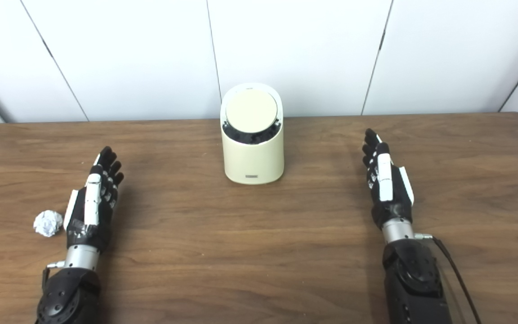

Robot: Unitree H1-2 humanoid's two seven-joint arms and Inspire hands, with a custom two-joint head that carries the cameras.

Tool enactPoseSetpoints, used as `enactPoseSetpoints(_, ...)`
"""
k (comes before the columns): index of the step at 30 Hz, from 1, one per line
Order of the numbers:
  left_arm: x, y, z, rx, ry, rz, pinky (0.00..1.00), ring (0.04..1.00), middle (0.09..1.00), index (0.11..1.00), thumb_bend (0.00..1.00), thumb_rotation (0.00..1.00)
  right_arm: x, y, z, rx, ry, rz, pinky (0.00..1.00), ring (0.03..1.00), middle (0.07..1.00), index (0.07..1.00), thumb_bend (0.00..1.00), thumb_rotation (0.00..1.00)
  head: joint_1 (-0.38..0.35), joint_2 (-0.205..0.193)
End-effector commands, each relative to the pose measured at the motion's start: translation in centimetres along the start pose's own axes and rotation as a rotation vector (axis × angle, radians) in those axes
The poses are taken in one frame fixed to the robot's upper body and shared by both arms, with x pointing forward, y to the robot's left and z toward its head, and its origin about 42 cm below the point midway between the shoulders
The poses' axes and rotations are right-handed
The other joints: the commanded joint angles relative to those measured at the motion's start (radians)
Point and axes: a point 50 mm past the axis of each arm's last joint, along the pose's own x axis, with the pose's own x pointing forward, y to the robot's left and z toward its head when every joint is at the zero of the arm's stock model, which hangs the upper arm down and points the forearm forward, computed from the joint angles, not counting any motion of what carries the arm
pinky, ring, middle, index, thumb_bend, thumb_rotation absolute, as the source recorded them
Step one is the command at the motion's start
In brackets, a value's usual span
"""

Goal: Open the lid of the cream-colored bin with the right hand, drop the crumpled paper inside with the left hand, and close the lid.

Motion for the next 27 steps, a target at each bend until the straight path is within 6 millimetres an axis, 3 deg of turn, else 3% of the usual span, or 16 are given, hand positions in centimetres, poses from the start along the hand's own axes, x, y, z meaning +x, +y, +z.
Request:
enactPoseSetpoints(1, 0.7, -0.1, 1.0, 0.016, -0.052, -0.009, 1.00, 1.000, 1.000, 1.000, 0.36, 0.93, 0.6, 0.1, 1.4, 0.000, -0.071, 0.009, 1.00, 0.970, 0.969, 0.931, 0.60, 1.00, 0.008, -0.002)
enactPoseSetpoints(9, 1.0, -0.4, 1.1, 0.030, -0.060, -0.010, 1.00, 1.000, 1.000, 1.000, 0.35, 0.93, 0.9, -0.1, 1.6, -0.020, -0.056, 0.035, 1.00, 0.987, 0.982, 0.943, 0.62, 1.00, 0.022, -0.030)
enactPoseSetpoints(14, 0.7, -0.6, 0.9, 0.040, -0.049, -0.021, 1.00, 1.000, 1.000, 1.000, 0.29, 0.97, 1.0, 0.6, 2.6, -0.045, -0.075, 0.070, 1.00, 0.978, 0.975, 0.939, 0.61, 1.00, 0.017, -0.045)
enactPoseSetpoints(19, 0.5, -0.6, 0.8, 0.029, -0.047, -0.022, 1.00, 1.000, 1.000, 1.000, 0.30, 0.92, 1.5, 1.4, 4.1, -0.092, -0.092, 0.082, 1.00, 0.969, 0.962, 0.914, 0.59, 0.82, 0.003, -0.054)
enactPoseSetpoints(27, 0.1, -0.5, 0.7, 0.047, -0.027, -0.027, 1.00, 1.000, 1.000, 1.000, 0.31, 0.85, 3.7, 3.1, 6.9, -0.197, -0.203, 0.135, 0.99, 0.942, 0.949, 0.887, 0.49, 0.70, 0.002, -0.064)
